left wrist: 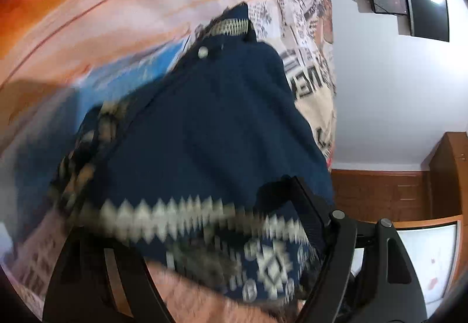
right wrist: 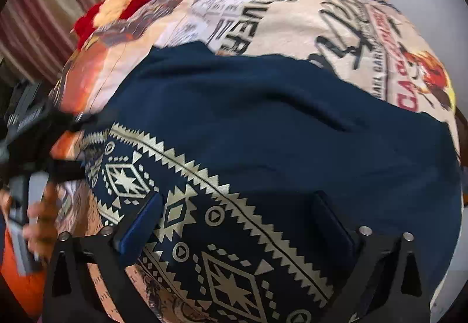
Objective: Fold large clothes
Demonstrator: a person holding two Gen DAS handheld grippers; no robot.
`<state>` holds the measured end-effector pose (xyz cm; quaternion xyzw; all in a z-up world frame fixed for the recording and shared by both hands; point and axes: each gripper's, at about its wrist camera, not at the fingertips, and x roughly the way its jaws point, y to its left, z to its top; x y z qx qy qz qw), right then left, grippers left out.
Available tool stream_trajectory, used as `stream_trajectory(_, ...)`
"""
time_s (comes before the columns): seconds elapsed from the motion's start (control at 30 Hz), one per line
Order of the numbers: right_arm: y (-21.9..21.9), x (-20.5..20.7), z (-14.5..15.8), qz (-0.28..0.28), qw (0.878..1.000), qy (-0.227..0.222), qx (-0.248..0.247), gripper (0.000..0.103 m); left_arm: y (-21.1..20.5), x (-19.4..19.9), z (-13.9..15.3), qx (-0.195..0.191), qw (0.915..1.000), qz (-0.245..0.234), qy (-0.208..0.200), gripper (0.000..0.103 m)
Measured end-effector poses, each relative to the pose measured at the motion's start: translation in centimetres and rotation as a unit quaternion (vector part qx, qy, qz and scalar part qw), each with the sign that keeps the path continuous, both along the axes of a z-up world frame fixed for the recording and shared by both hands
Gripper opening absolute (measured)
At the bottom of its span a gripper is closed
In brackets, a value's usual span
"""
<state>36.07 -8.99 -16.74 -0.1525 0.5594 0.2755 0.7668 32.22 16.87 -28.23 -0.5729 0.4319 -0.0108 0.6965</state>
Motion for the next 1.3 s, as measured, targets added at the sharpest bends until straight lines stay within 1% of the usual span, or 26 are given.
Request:
stream_trajectory(0.03,0.0,-0.1,-0.1,0.003,1.000,0.001,-0.001,0.103,0.1,0.5,0.0,0.013,0.9999,0.002,0.004,0.076)
stream_trajectory(0.1,0.0,-0.1,-0.4,0.007,1.000,0.005,0.000,0.103,0.2,1.7,-0.1,0.046,0.9987,0.012,0.017,0.067)
stream_trajectory(0.13,0.0,0.0,-0.5,0.007,1.000,0.009,0.003,0.103,0.1,2.2,0.0,0.066,0.9974,0.014,0.026,0.056)
stream_trajectory(0.17,-0.2,0.1,-0.5,0.006,1.000,0.014,0.008,0.103,-0.1,2.7,0.1,0.095,0.9948,0.011,0.036,0.041)
stream_trajectory(0.2,-0.3,0.2,-0.6,0.006,1.000,0.017,0.012,0.103,-0.4,3.0,0.2,0.117,0.9922,0.007,0.041,0.036)
stream_trajectory(0.27,-0.3,0.2,-0.6,0.007,1.000,0.018,0.014,0.103,-1.0,3.2,1.4,0.160,0.9866,0.001,0.032,0.027)
stream_trajectory(0.37,-0.1,-0.1,-0.1,0.009,1.000,0.006,0.011,0.103,-1.9,2.8,4.0,0.226,0.9741,-0.008,0.003,0.021)
stream_trajectory(0.53,-0.5,-0.1,1.8,-0.007,1.000,-0.007,0.030,0.103,-2.5,1.5,8.4,0.284,0.9579,-0.006,-0.042,0.018)
stream_trajectory(0.63,-0.6,-0.1,3.0,-0.019,0.999,-0.034,0.033,0.103,-3.4,0.4,11.4,0.326,0.9430,0.003,-0.066,0.018)
stream_trajectory(0.67,-0.4,-0.1,3.0,-0.019,0.999,-0.036,0.031,0.103,-3.5,0.1,12.3,0.339,0.9379,0.005,-0.071,0.018)
stream_trajectory(0.77,0.5,-0.3,1.3,-0.009,1.000,-0.007,0.013,0.103,-4.2,-0.2,13.8,0.357,0.9305,-0.004,-0.083,0.018)
stream_trajectory(0.83,1.3,-0.9,-0.6,0.010,1.000,0.026,0.012,0.103,-5.2,0.2,14.5,0.372,0.9240,-0.016,-0.088,0.018)
stream_trajectory(0.87,1.7,-1.4,-1.1,0.017,1.000,0.025,0.010,0.103,-6.0,0.5,15.0,0.387,0.9174,-0.025,-0.091,0.018)
stream_trajectory(0.9,2.0,-1.7,-1.4,0.021,1.000,0.019,0.006,0.103,-6.9,0.7,15.5,0.404,0.9091,-0.033,-0.095,0.018)
stream_trajectory(0.97,2.1,-1.9,-1.0,0.026,0.999,0.021,0.010,0.103,-8.6,1.0,16.7,0.424,0.8975,-0.049,-0.110,0.018)
stream_trajectory(1.0,1.9,-1.8,-0.7,0.026,0.999,0.027,0.015,0.103,-9.2,1.1,17.0,0.427,0.8950,-0.055,-0.116,0.018)
stream_trajectory(1.07,0.3,-1.7,0.4,0.013,0.998,0.039,0.043,0.102,-10.9,1.6,18.1,0.434,0.8883,-0.071,-0.131,0.018)
stream_trajectory(1.1,-0.5,-2.0,0.8,0.001,0.998,0.037,0.052,0.102,-11.7,1.8,18.6,0.437,0.8856,-0.078,-0.137,0.018)
stream_trajectory(1.17,-3.2,-2.3,2.3,-0.034,0.997,0.020,0.065,0.102,-13.8,2.4,19.5,0.441,0.8794,-0.097,-0.151,0.017)
stream_trajectory(1.23,-6.7,-2.9,4.2,-0.064,0.994,-0.004,0.087,0.102,-15.6,2.7,20.2,0.442,0.8750,-0.111,-0.165,0.017)
stream_trajectory(1.3,-10.2,-3.6,5.8,-0.099,0.990,-0.025,0.096,0.102,-17.4,3.1,20.8,0.440,0.8719,-0.123,-0.175,0.017)
